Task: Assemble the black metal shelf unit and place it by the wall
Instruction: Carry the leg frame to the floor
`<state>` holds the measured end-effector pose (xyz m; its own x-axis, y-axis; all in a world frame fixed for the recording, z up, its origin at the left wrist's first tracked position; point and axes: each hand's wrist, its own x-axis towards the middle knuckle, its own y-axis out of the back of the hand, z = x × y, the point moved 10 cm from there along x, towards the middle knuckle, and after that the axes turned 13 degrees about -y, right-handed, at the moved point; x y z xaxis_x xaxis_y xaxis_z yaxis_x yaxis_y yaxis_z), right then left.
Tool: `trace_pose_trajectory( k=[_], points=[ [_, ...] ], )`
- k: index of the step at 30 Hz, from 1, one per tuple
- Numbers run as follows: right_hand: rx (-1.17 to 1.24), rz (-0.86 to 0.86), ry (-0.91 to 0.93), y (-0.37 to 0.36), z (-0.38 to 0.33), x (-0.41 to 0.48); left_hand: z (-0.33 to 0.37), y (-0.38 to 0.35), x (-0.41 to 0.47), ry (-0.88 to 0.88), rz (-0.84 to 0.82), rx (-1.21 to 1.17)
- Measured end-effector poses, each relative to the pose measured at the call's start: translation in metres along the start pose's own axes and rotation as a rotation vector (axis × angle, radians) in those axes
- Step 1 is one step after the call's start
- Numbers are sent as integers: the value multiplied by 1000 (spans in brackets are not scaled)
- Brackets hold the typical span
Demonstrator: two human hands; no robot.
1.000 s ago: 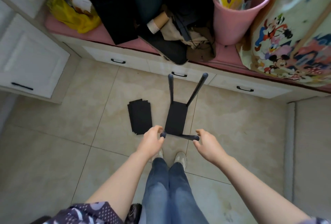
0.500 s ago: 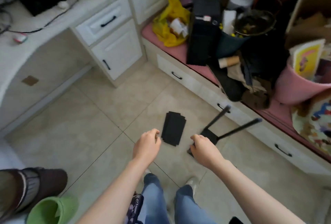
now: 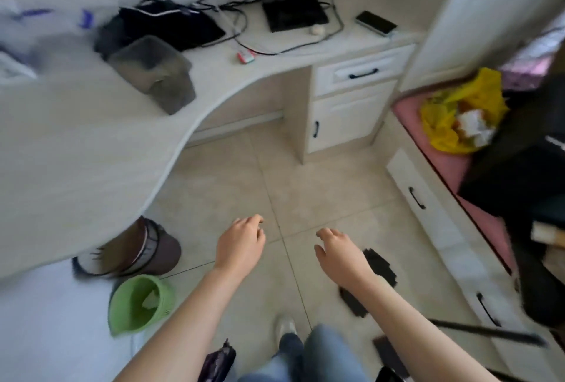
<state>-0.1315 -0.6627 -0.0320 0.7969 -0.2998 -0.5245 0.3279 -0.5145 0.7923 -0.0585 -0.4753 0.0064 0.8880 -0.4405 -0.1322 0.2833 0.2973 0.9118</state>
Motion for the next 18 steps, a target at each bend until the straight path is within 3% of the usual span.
trace_pose_trajectory(
  k=[18],
  points=[
    [-310,-96,484,67,-263,173,-199,112,85,480,193,38]
  ],
)
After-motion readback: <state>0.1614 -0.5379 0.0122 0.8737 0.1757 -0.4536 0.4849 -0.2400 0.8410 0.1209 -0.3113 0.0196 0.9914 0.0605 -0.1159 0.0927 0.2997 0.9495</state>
